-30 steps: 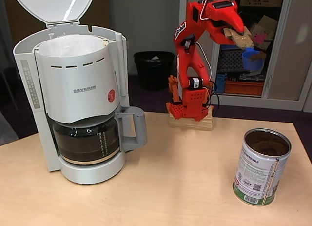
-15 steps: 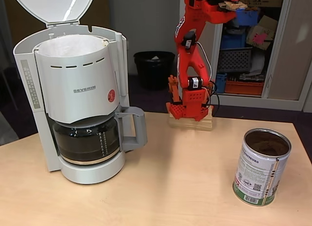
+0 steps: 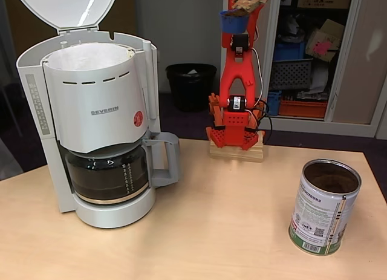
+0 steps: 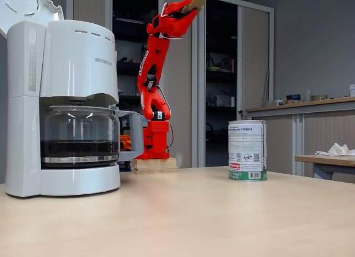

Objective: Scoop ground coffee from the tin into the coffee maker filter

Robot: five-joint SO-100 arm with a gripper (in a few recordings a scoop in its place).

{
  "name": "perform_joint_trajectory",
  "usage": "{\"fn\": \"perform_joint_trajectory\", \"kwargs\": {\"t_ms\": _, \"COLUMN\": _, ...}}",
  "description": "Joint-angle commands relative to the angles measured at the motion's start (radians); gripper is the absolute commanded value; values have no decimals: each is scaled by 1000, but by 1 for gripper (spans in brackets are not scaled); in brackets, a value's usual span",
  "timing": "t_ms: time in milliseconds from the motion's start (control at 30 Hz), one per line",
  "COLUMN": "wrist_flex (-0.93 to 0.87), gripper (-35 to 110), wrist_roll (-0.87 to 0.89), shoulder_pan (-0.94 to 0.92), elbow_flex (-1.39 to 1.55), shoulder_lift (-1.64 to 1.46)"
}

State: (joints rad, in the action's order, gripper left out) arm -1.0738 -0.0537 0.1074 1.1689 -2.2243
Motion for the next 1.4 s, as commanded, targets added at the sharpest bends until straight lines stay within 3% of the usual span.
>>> {"fn": "perform_joint_trajectory", "kwargs": {"t_ms": 0, "wrist_flex": -14, "gripper": 0, "wrist_roll": -2, "shoulder_pan": -40, "elbow_flex": -52, "shoulder_lift": -5}}
{"fn": "perform_joint_trajectory", "kwargs": {"t_ms": 833, "wrist_flex": 6, "gripper": 0, "wrist_roll": 264, "shoulder_pan": -448, "elbow_flex": 5, "shoulder_lift": -126}}
{"fn": "perform_joint_trajectory", "kwargs": {"t_ms": 1367, "wrist_flex": 71, "gripper": 0, "wrist_roll": 428, "shoulder_pan": -580, "elbow_flex": 270, "shoulder_lift": -261}}
